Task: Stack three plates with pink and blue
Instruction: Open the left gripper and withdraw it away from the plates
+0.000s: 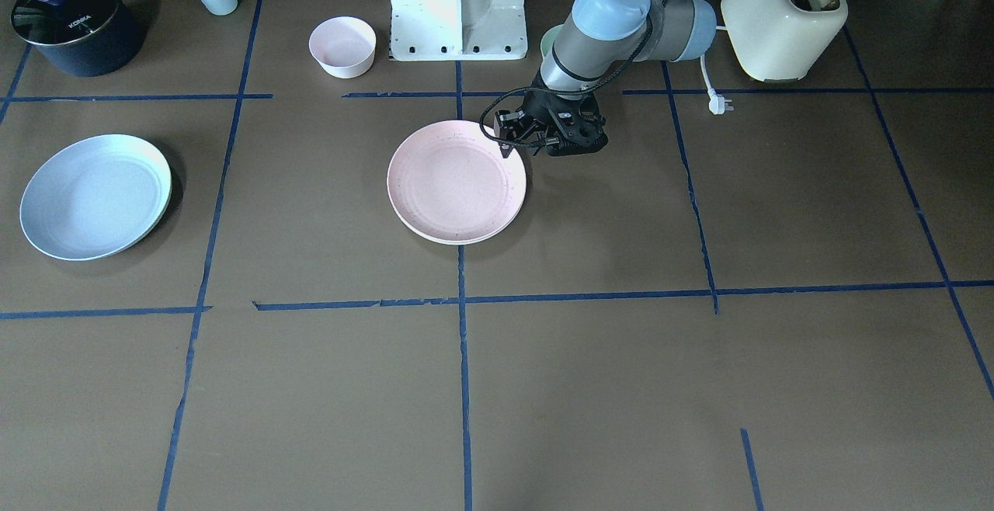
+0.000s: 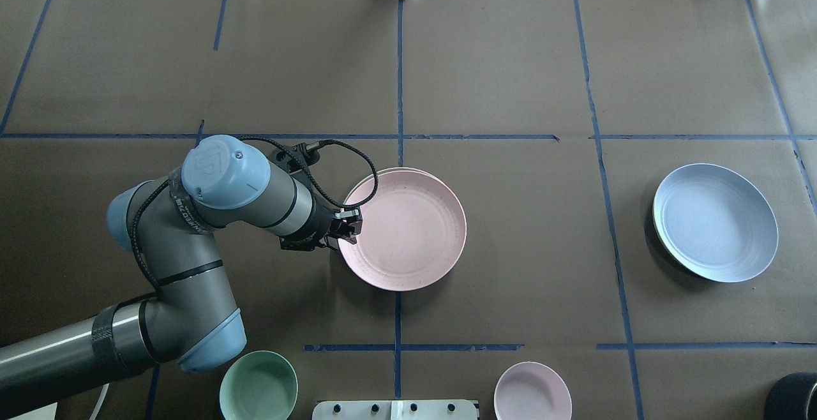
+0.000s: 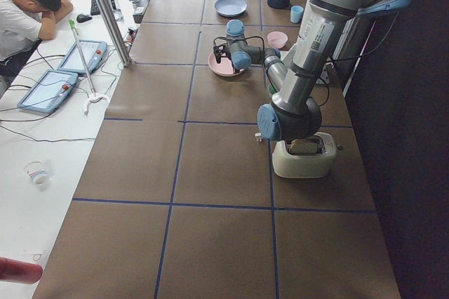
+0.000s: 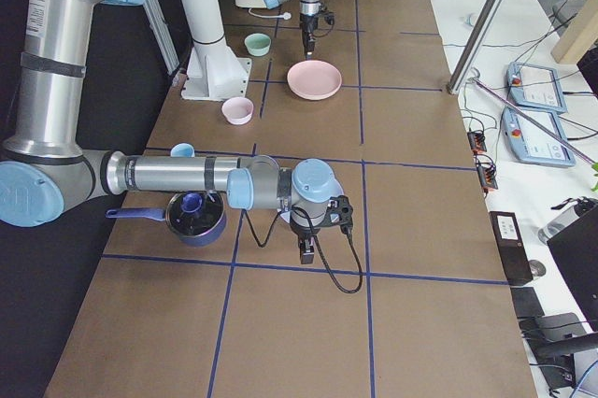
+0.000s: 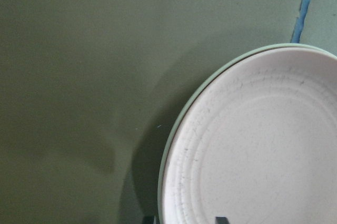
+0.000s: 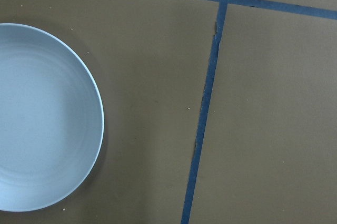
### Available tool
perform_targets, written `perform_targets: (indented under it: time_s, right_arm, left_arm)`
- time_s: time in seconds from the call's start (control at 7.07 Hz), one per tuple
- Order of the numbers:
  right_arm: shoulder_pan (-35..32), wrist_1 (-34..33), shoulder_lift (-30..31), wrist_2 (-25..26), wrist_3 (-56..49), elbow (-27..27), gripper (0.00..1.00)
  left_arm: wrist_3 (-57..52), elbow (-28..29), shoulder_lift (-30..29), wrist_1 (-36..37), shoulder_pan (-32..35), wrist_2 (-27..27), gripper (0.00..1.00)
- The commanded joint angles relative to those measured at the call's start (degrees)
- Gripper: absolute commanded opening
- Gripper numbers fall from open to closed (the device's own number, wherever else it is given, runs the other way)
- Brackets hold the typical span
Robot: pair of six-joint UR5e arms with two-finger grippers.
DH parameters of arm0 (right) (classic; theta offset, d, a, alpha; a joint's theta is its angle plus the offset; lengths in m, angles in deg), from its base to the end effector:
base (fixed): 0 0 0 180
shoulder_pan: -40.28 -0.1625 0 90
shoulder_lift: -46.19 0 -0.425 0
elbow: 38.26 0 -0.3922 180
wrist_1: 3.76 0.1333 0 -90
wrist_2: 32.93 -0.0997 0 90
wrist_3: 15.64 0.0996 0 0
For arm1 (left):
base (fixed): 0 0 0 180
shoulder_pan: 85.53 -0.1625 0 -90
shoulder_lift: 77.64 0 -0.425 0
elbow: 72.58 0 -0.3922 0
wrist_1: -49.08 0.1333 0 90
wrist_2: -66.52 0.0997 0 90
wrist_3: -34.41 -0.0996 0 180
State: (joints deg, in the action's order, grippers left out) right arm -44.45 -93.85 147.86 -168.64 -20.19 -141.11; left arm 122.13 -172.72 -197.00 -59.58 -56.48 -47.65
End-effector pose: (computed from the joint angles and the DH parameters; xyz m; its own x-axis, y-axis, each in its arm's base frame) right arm 0.0243 -0.4111 0.6383 0.6846 -0.1564 0.7119 0.1466 0.9863 0.0757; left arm 0.5153 -0.3920 0.2467 0.4663 -0.2175 -0.8574 0.1205 0.9759 -0.1820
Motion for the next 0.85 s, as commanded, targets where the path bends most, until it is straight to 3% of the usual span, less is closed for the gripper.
perform_targets:
  time_s: [0.0,0.28,0.71]
  right_arm:
    - [0.1,0.2,-0.7,-0.1,-0.1,-0.3,1.00]
    - [0.1,2.0,-0.8,-0.5,0.1,-0.2,1.00]
    - [0.1,2.1,-1.2,-0.7,0.7,-0.2,1.00]
  left_arm:
    - [-17.1,-5.6,2.1,12.5,7.1,-4.5,1.00]
    - [-47.2,-9.2,9.4,20.4,18.4,-7.9,1.00]
    - [-83.8,-8.5,26.7,20.9,41.8,-18.9,1.00]
